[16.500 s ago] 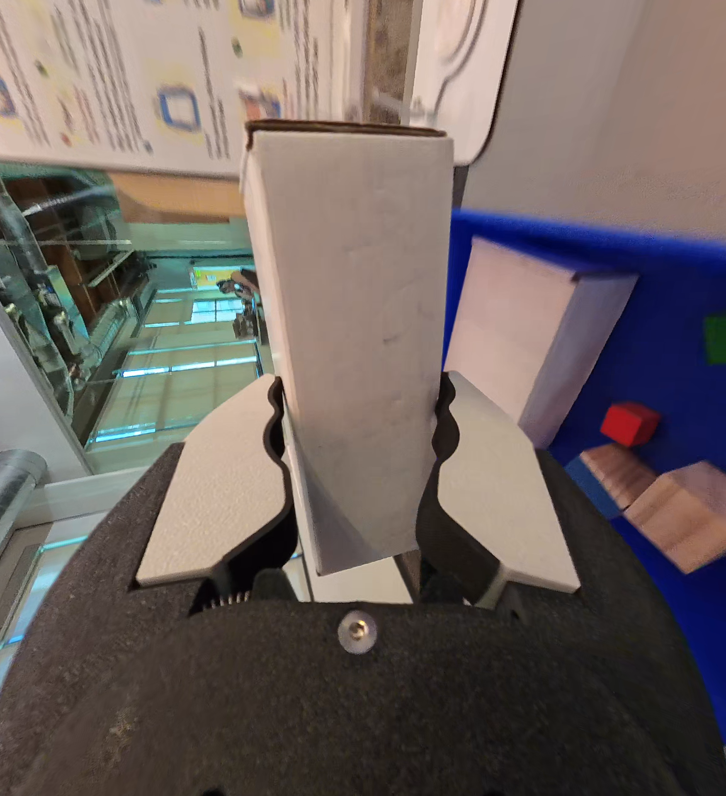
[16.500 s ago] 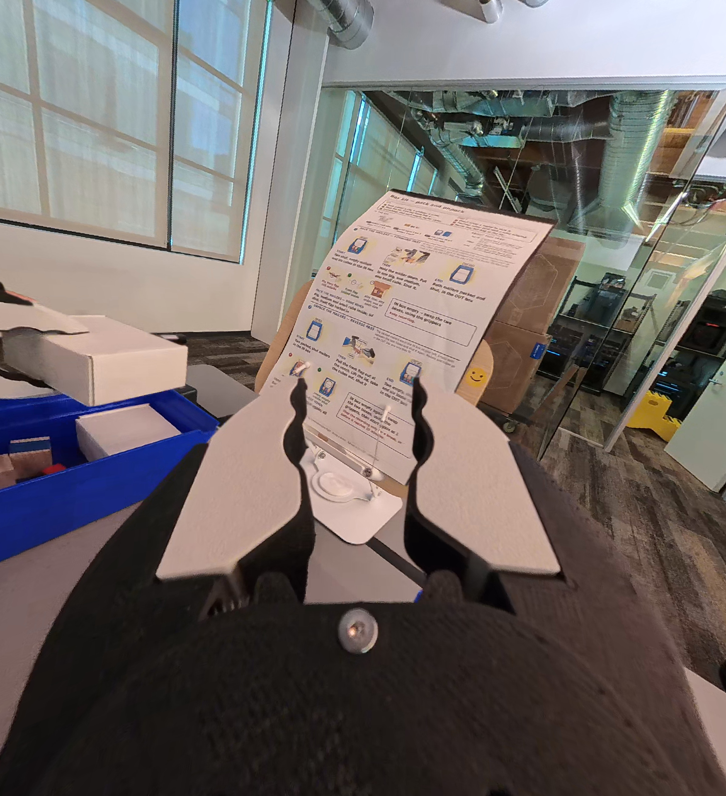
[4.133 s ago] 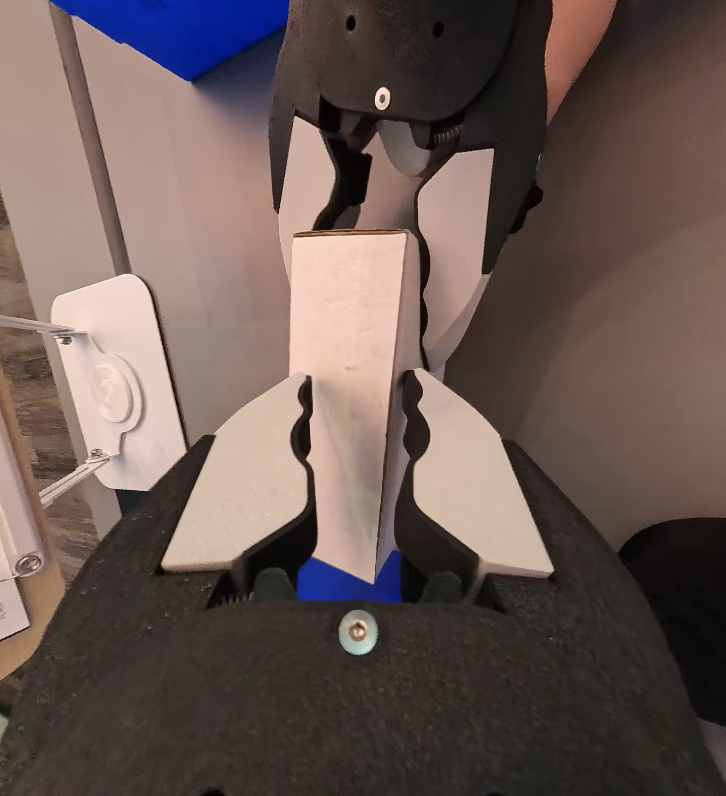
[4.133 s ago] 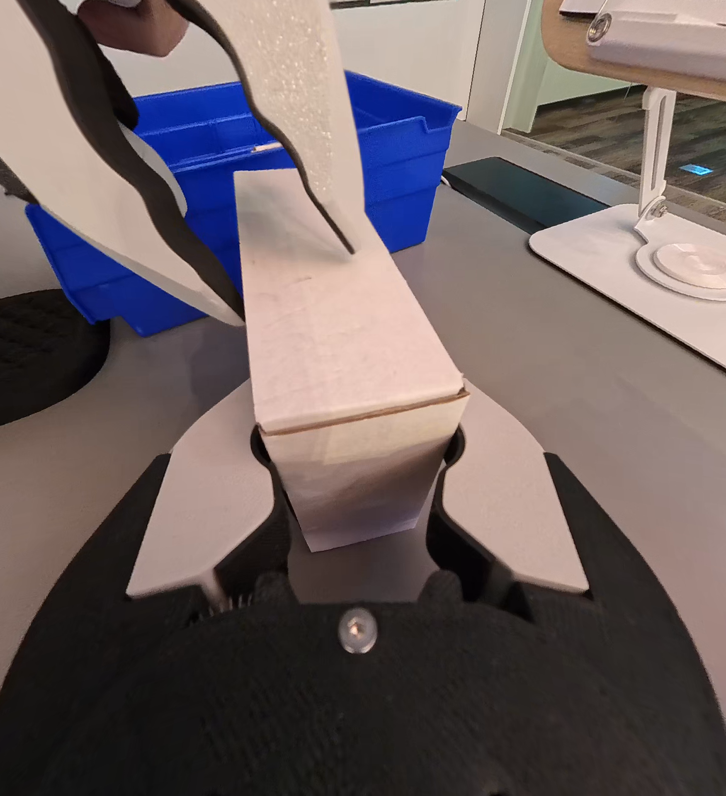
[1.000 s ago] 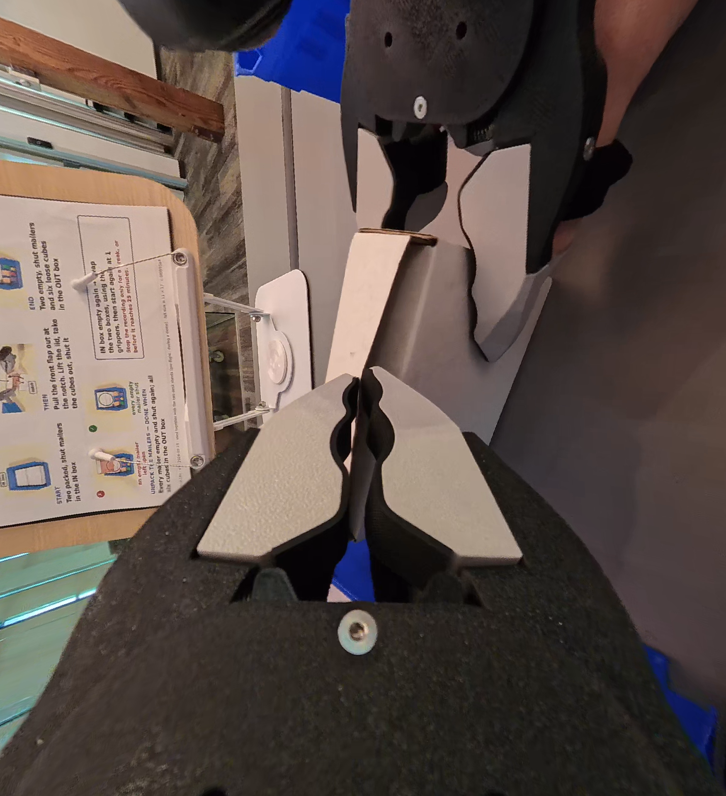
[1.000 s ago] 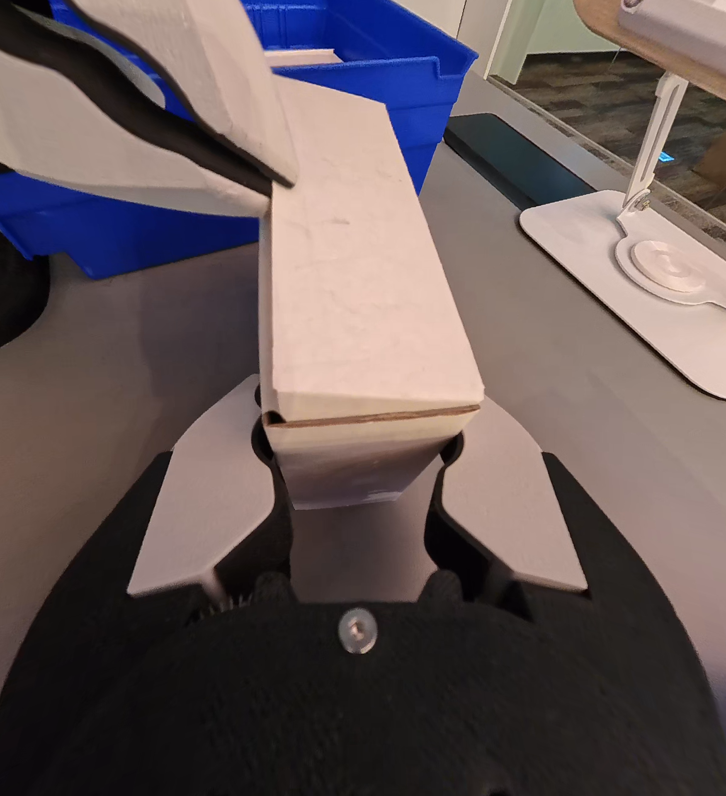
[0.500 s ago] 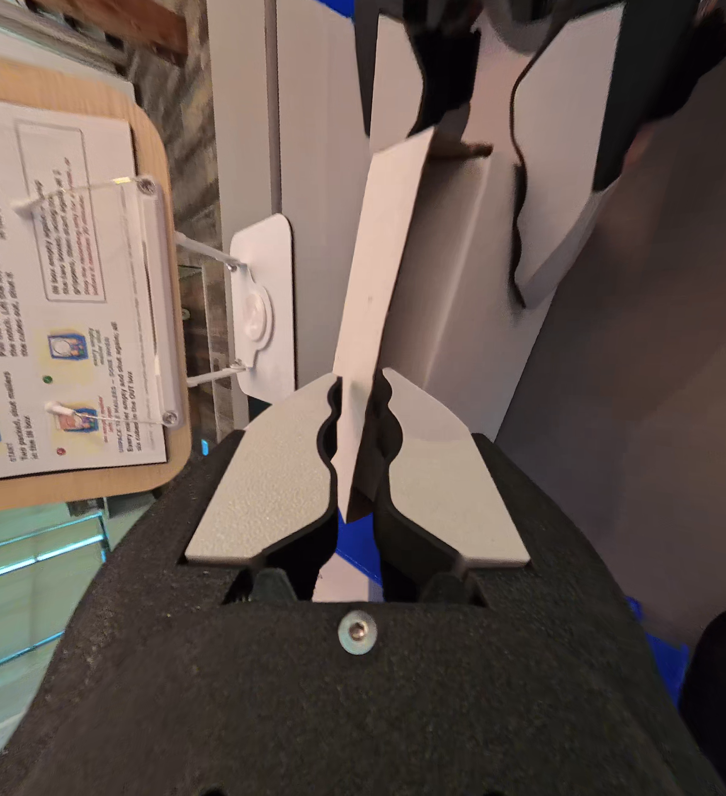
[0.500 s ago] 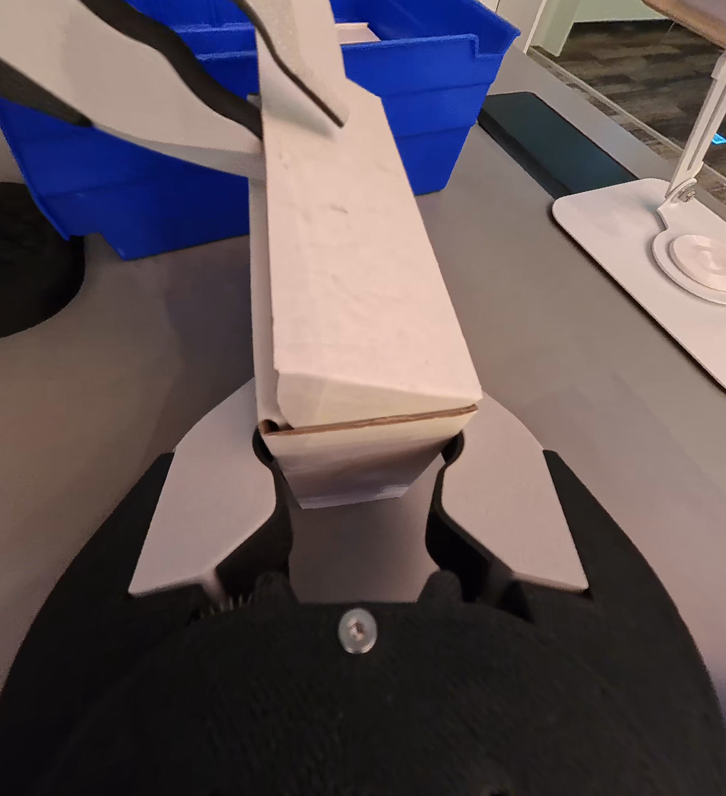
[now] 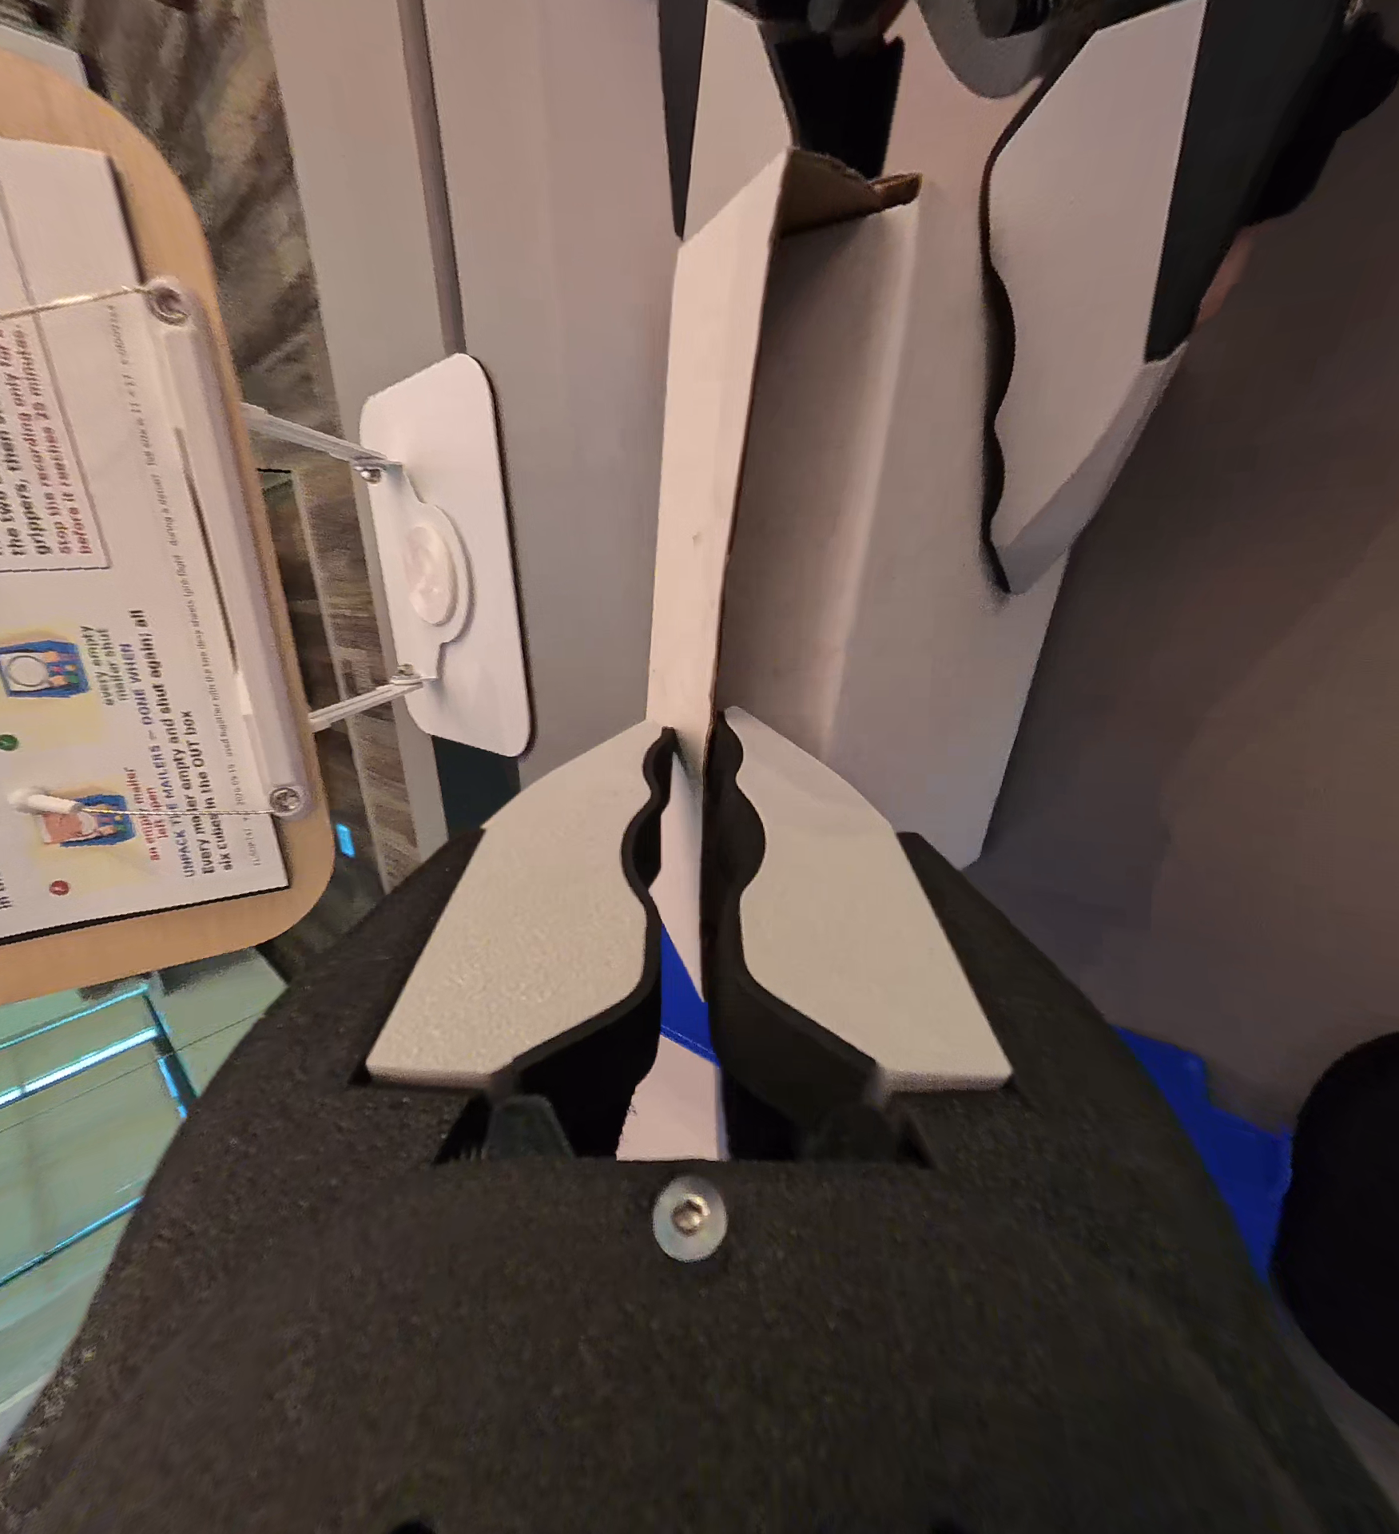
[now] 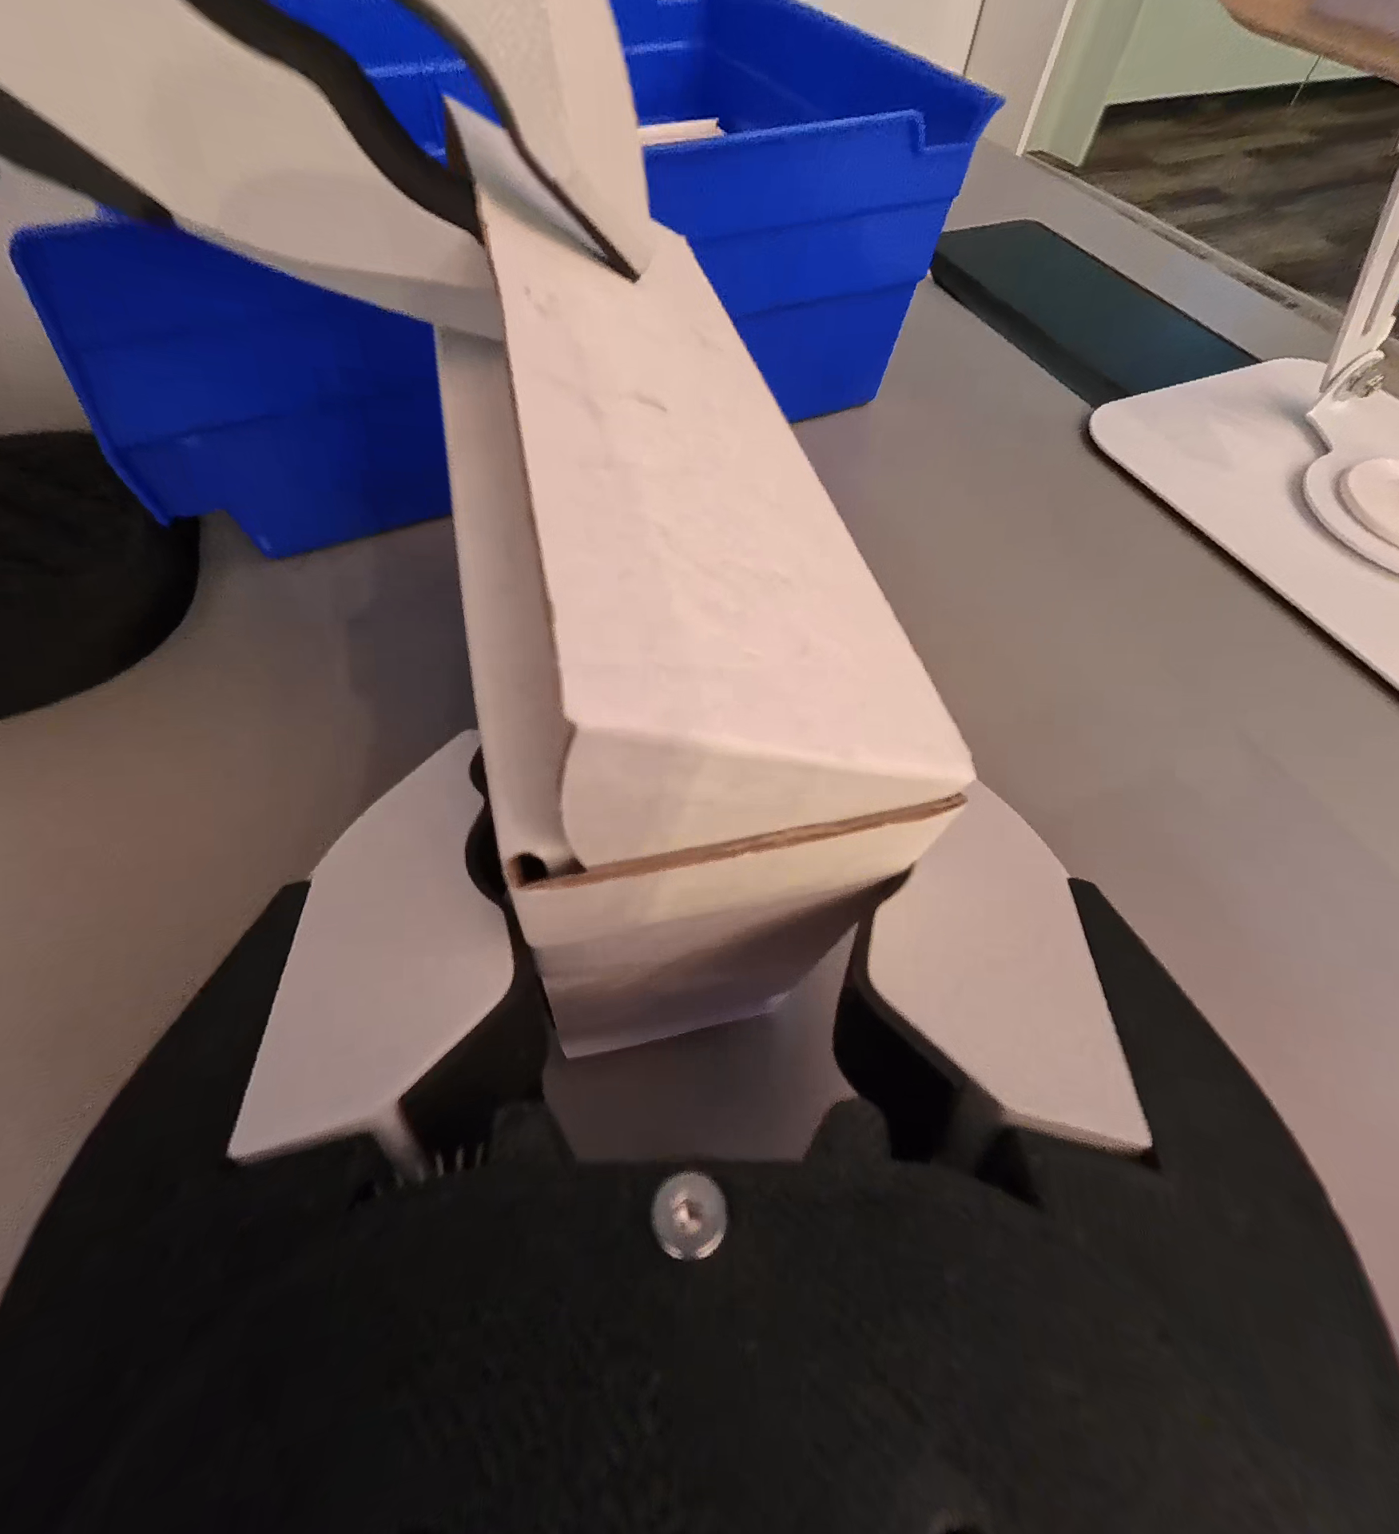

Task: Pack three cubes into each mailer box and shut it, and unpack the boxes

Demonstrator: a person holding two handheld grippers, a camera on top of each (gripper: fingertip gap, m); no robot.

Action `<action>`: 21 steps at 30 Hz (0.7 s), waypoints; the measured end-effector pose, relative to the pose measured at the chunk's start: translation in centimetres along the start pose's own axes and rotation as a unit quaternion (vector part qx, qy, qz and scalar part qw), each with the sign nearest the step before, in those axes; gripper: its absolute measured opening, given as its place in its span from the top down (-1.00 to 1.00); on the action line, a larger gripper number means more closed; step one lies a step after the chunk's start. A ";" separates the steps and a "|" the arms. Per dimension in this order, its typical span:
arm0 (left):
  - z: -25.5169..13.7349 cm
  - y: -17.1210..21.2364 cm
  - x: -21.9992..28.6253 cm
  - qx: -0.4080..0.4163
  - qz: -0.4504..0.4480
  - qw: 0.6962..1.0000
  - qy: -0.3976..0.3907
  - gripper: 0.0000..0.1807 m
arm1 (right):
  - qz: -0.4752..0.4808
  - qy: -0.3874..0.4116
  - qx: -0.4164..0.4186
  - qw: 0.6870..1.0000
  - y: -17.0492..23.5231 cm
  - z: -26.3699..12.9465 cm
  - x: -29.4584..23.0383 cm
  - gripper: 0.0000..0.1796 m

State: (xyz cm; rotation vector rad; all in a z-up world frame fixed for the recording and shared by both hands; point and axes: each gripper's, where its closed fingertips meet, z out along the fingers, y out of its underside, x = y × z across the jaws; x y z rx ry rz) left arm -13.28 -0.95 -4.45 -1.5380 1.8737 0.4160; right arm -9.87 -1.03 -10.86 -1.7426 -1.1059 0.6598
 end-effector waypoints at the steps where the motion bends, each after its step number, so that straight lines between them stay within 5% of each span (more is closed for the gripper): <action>1: -0.1 0.0 0.0 -0.003 0.000 1.000 0.006 0.92 | -0.013 0.002 -0.008 1.000 0.2 0.0 0.0 0.02; 21: -0.4 1.3 0.0 -0.037 -0.135 0.966 0.218 0.92 | -0.073 -0.013 -0.007 0.997 0.5 -0.7 -0.6 0.02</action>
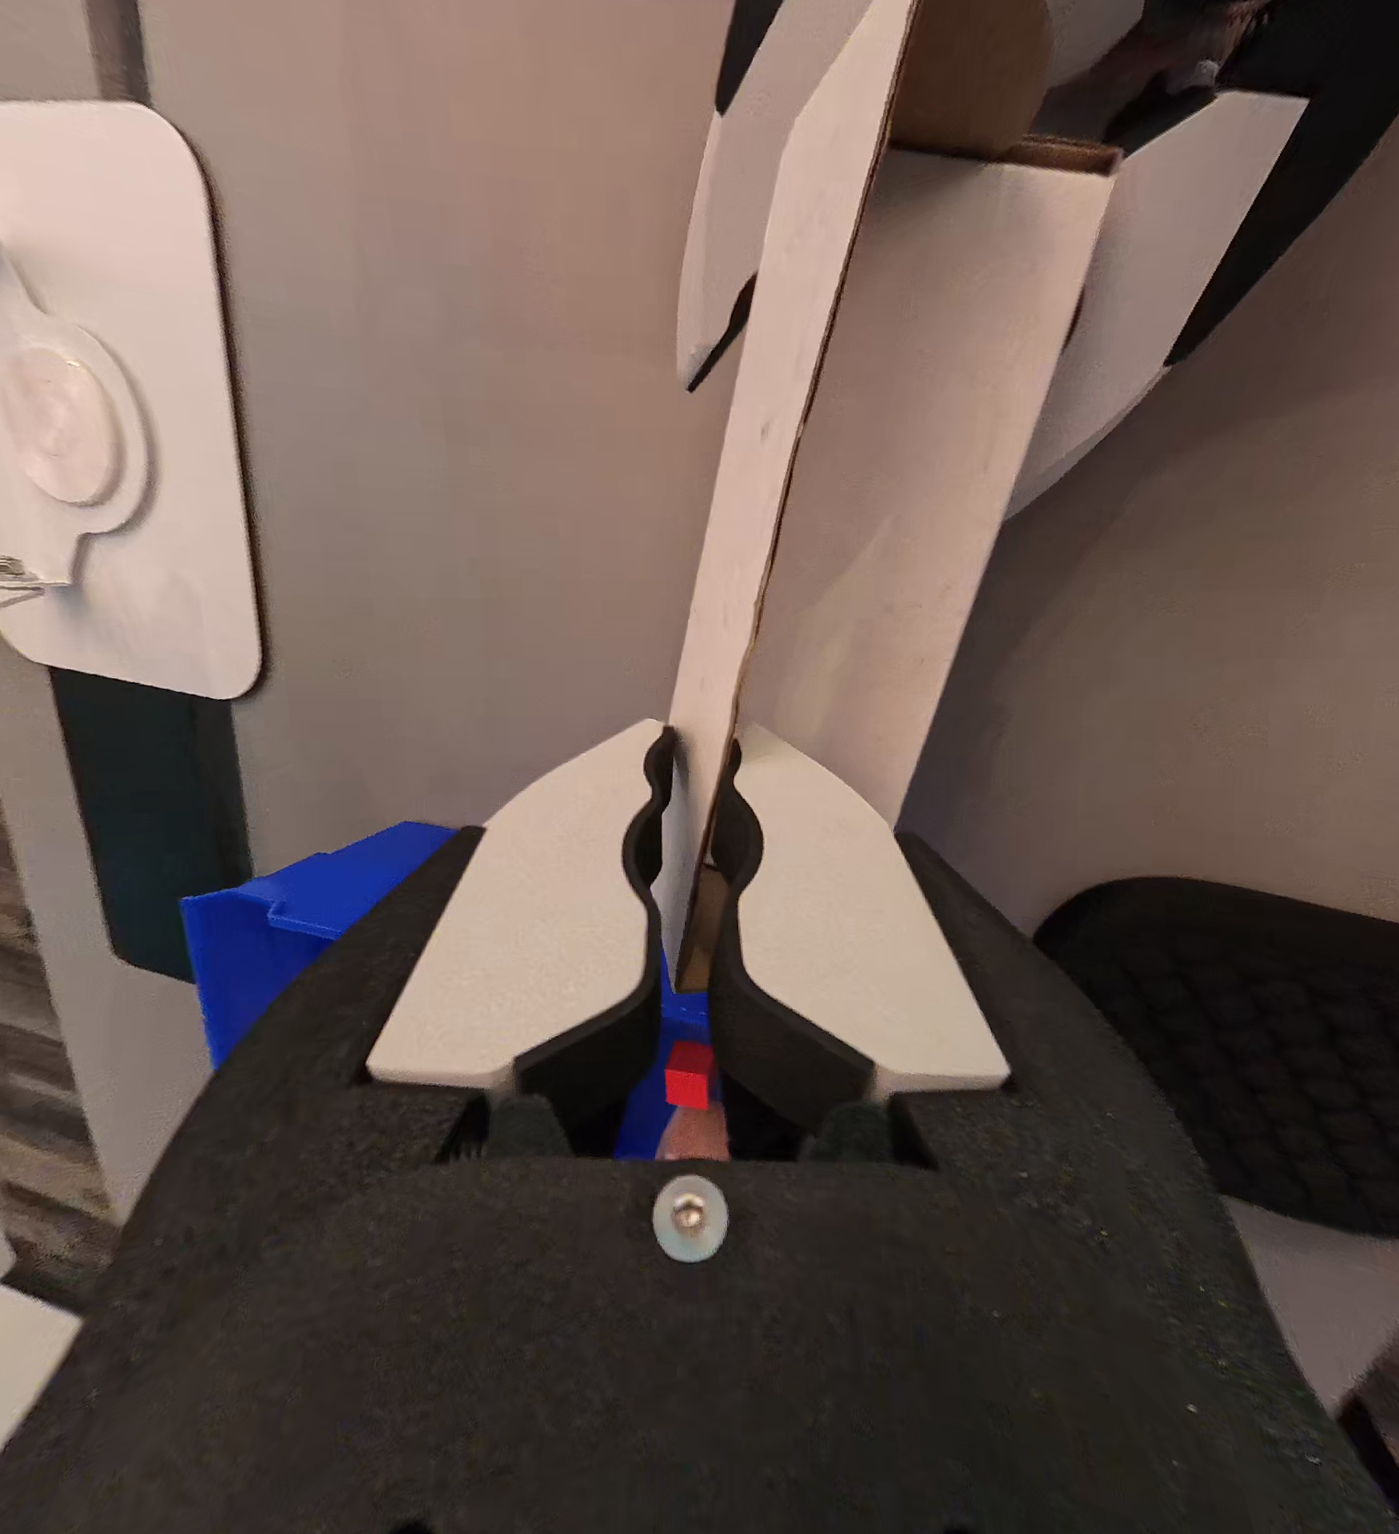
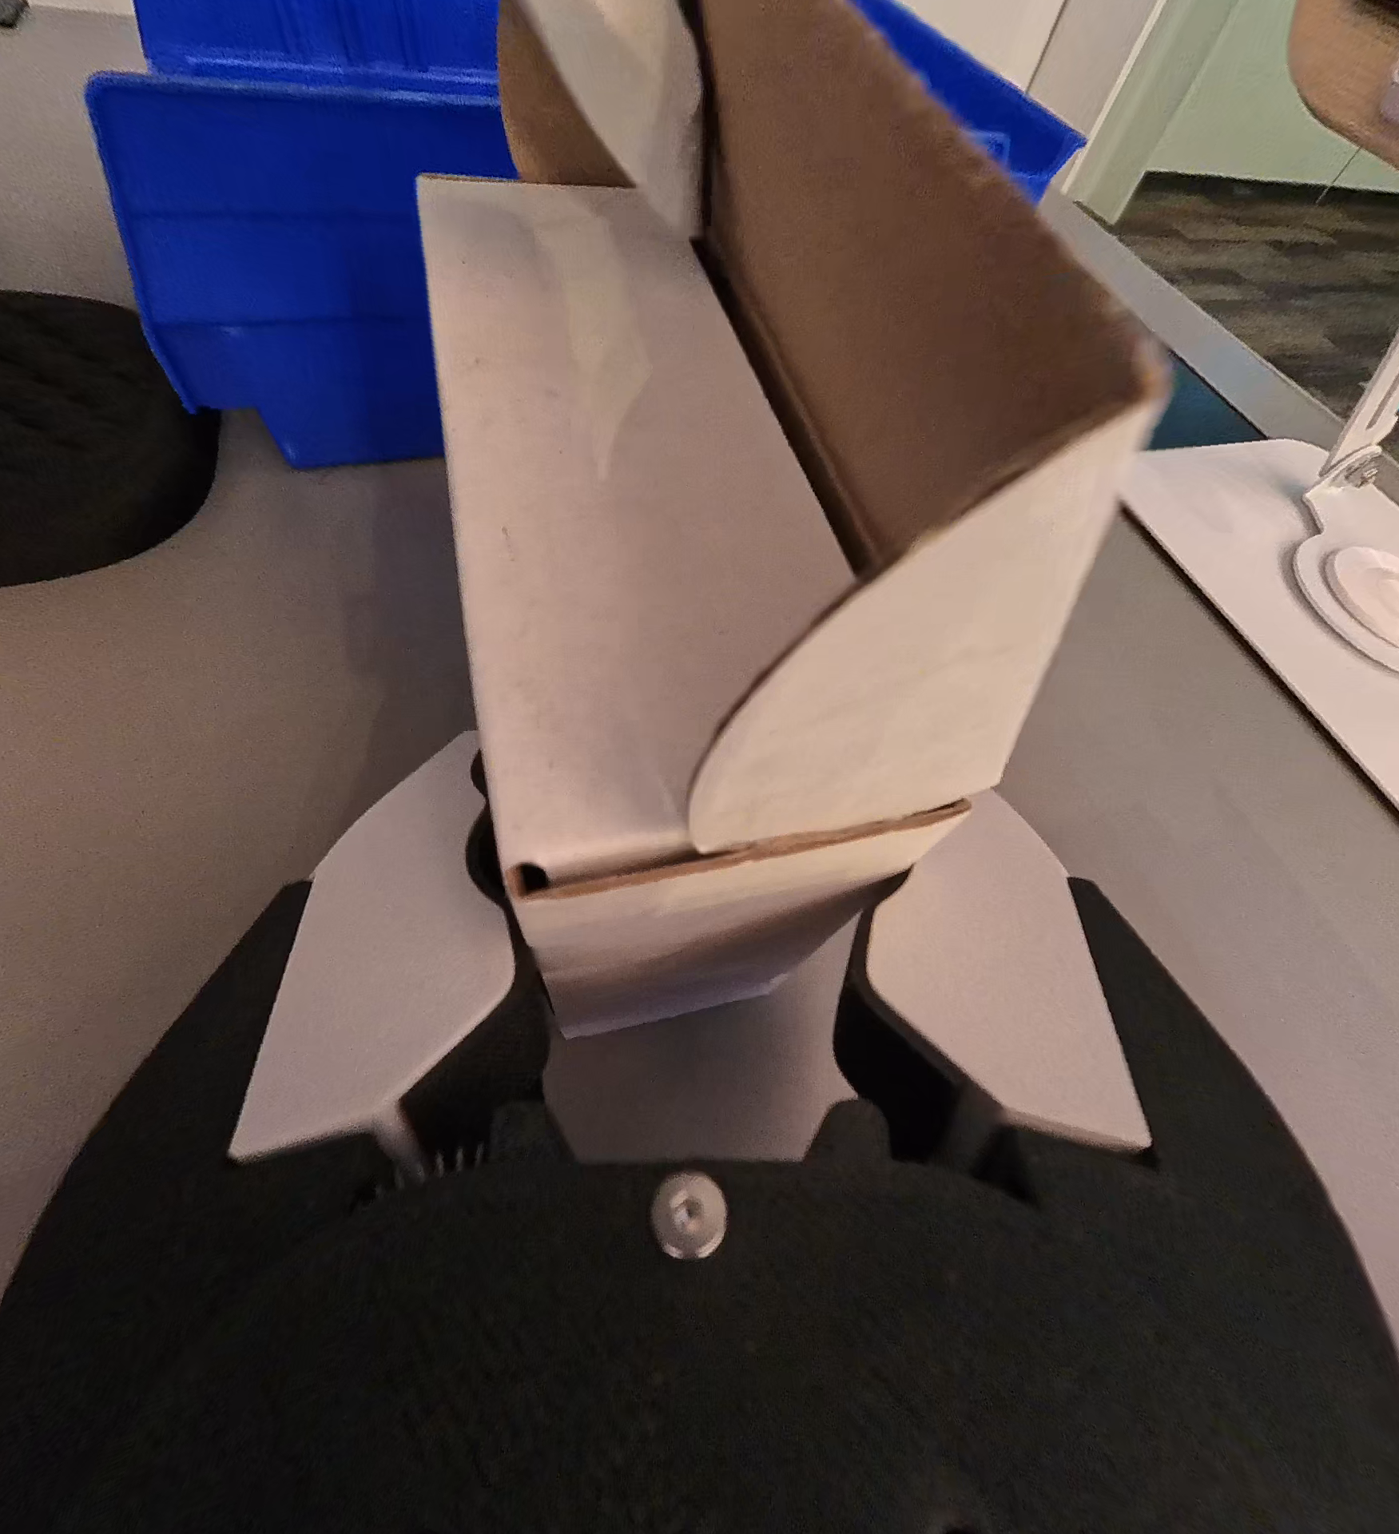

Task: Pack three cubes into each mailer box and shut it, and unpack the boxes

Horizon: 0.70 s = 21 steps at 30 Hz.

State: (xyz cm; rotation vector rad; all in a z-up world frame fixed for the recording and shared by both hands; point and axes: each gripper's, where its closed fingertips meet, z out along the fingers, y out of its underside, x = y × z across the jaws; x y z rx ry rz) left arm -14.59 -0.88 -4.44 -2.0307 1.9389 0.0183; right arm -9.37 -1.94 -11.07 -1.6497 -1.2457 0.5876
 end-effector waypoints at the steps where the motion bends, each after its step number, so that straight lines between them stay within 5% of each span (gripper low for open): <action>1: -0.1 0.0 0.1 -0.006 -0.002 1.000 0.019 0.92 | -0.009 0.002 -0.001 1.000 0.0 -0.1 -0.1 0.02; 8: -1.3 0.0 1.1 -0.040 -0.064 0.978 0.195 0.95 | -0.084 0.030 0.004 0.996 -0.3 -0.4 -0.4 0.02; 21: -1.7 -0.5 1.5 0.041 -0.067 0.985 0.155 0.74 | -0.113 0.079 -0.011 0.990 -0.1 -0.5 1.1 0.02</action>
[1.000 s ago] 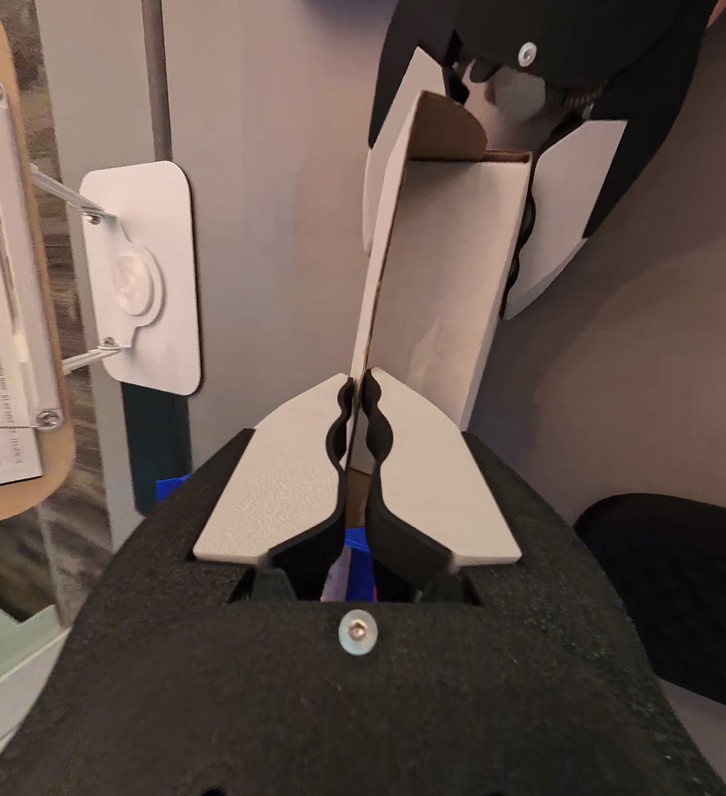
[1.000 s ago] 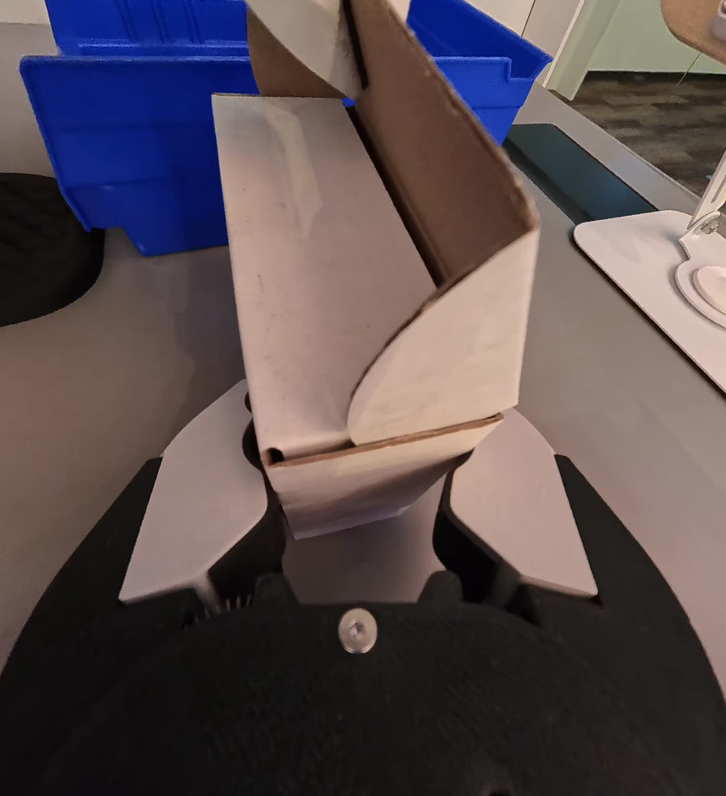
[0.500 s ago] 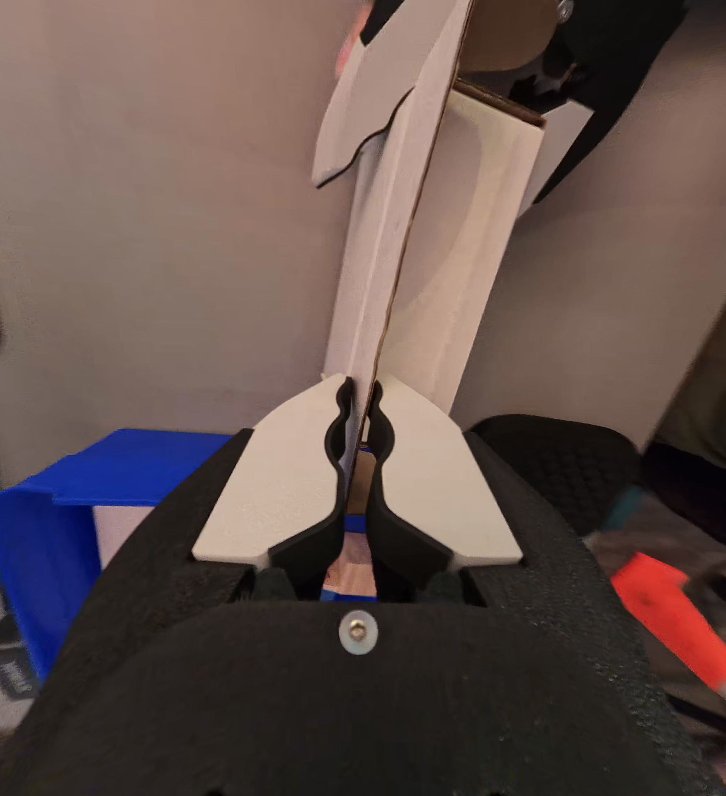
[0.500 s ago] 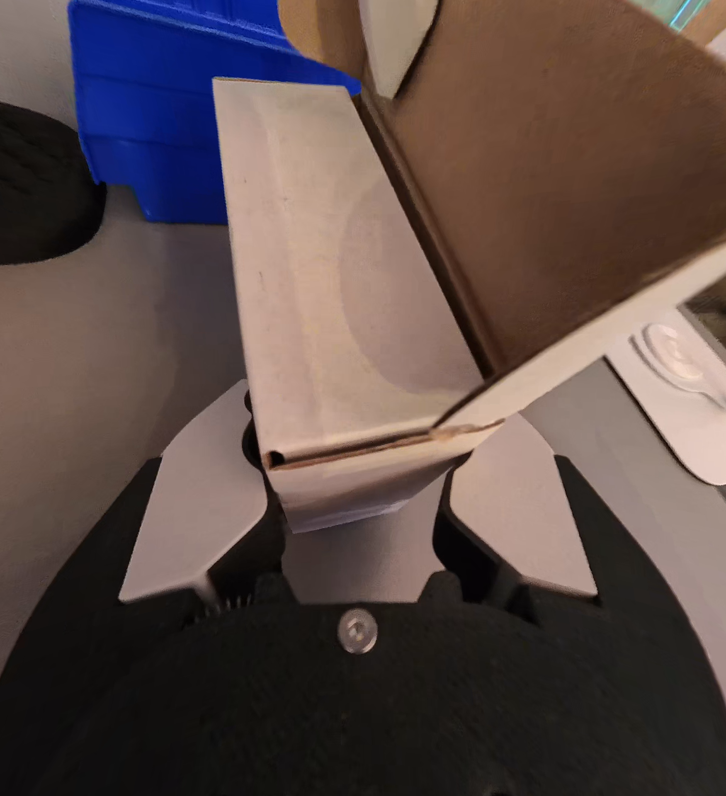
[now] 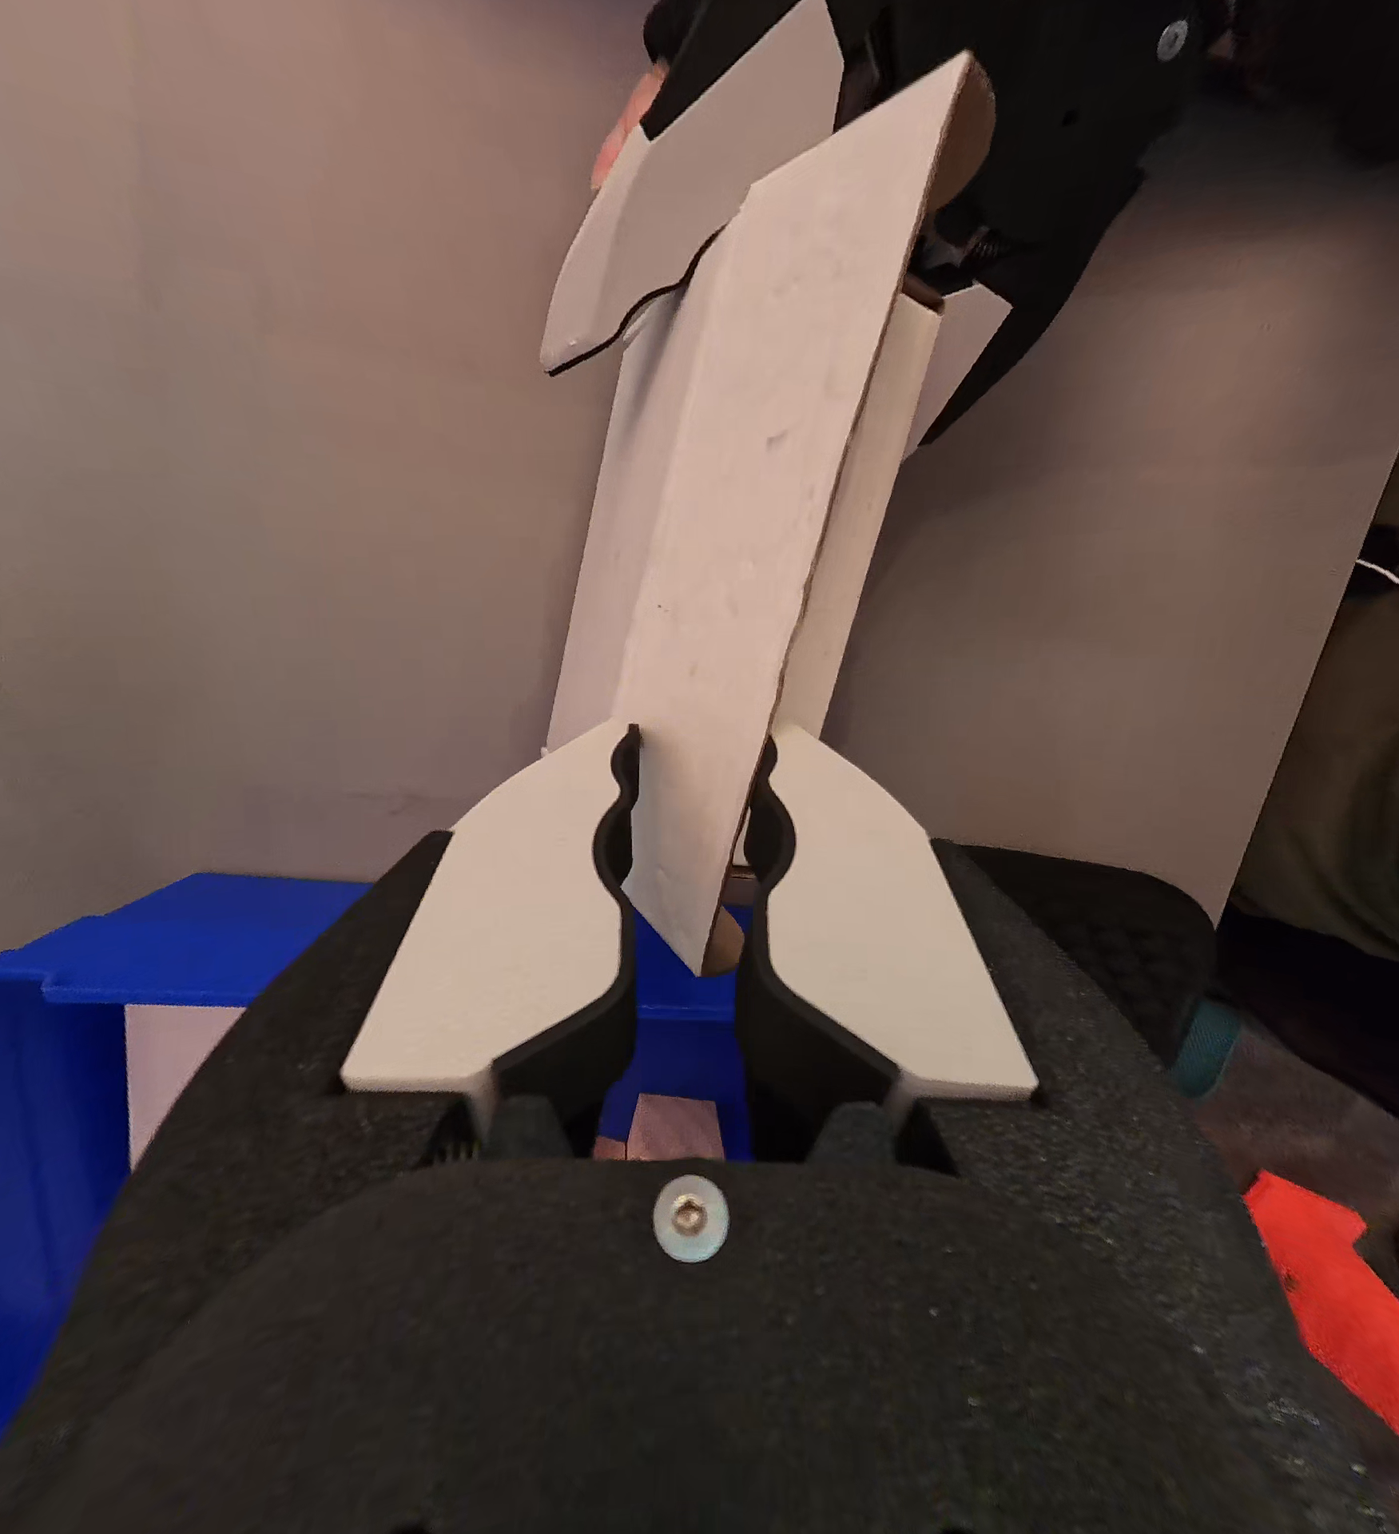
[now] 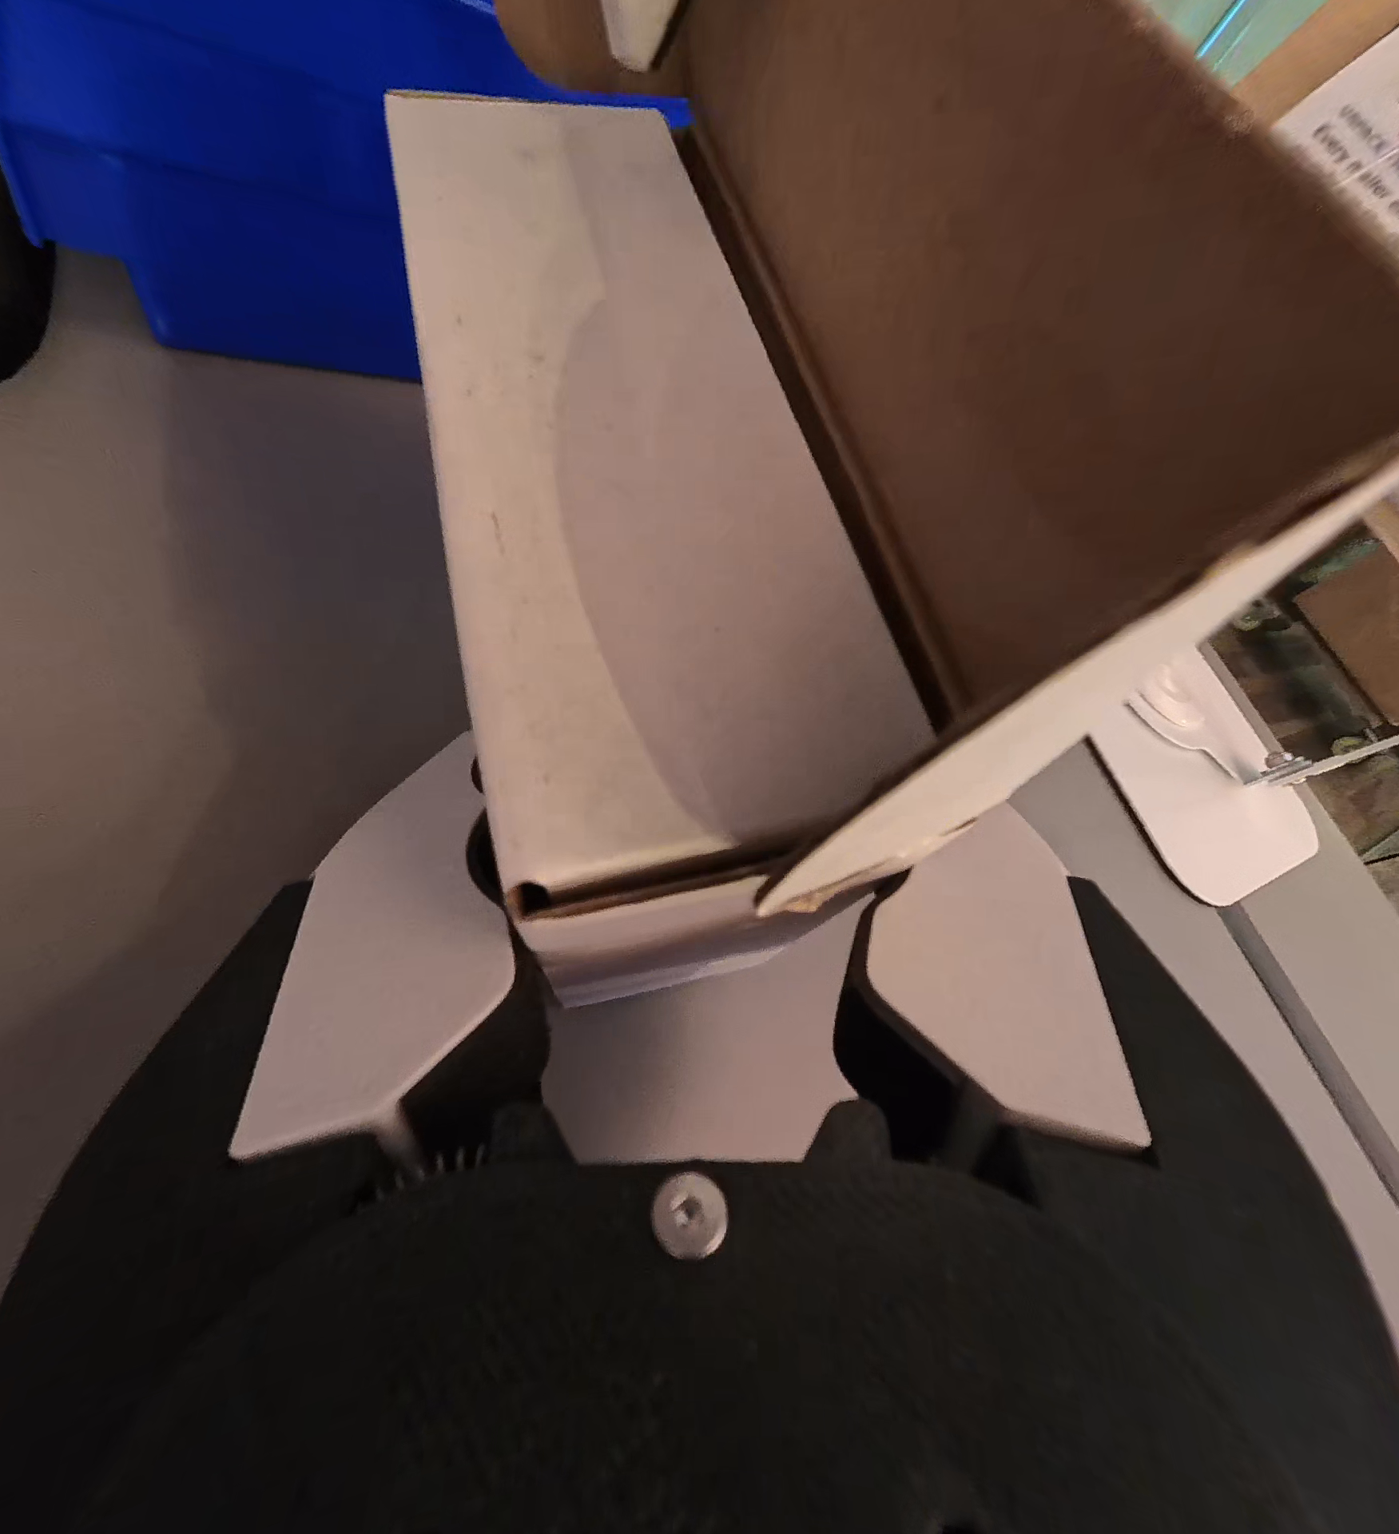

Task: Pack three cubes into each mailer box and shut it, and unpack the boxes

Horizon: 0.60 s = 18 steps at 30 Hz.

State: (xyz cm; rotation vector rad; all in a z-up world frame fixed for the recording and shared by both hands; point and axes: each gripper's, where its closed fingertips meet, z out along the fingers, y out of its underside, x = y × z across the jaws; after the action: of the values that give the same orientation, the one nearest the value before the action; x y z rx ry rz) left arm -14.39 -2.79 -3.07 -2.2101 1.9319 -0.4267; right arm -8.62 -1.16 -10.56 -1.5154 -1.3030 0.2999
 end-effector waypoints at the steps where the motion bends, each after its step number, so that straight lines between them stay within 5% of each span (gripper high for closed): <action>1: 0.0 -0.1 0.0 0.003 0.001 1.000 -0.003 0.76 | -0.007 0.005 0.001 1.000 0.0 0.0 0.1 0.02; 5: -0.3 -0.6 -0.5 0.009 0.004 1.000 -0.010 0.95 | -0.071 0.038 -0.006 0.997 0.1 -0.1 0.4 0.02; 18: 0.2 1.1 2.4 -0.106 -0.100 0.967 0.208 0.97 | -0.278 0.133 -0.054 0.950 0.5 -0.3 1.2 0.02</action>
State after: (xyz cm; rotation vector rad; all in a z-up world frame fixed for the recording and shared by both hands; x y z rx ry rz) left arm -15.11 -5.28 -3.34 -2.6406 2.0328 -0.8089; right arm -7.72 -0.23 -10.34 -1.1614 -1.4779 -0.3321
